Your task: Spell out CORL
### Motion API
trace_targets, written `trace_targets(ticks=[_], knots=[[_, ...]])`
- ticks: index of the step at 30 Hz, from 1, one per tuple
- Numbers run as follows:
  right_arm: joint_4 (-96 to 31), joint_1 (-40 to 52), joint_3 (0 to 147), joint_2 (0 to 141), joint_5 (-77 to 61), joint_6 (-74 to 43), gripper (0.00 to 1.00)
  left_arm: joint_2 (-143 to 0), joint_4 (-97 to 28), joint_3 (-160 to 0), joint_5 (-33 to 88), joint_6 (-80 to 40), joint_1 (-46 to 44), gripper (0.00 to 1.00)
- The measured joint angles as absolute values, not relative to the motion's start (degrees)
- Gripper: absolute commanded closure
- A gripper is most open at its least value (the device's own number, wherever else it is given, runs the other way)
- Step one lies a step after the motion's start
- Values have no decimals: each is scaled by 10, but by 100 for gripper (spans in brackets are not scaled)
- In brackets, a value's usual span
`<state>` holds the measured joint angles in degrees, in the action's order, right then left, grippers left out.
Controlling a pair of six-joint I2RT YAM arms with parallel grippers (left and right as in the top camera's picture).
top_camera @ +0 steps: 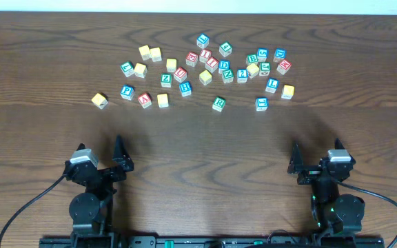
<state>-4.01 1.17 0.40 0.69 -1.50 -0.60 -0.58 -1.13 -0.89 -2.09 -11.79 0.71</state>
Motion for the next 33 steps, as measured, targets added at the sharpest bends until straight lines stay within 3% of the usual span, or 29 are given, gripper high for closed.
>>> trace_targets(ticks=[33], knots=[[-34, 12, 4, 7, -4, -6, 1, -6, -11, -9, -21, -118, 7, 2]])
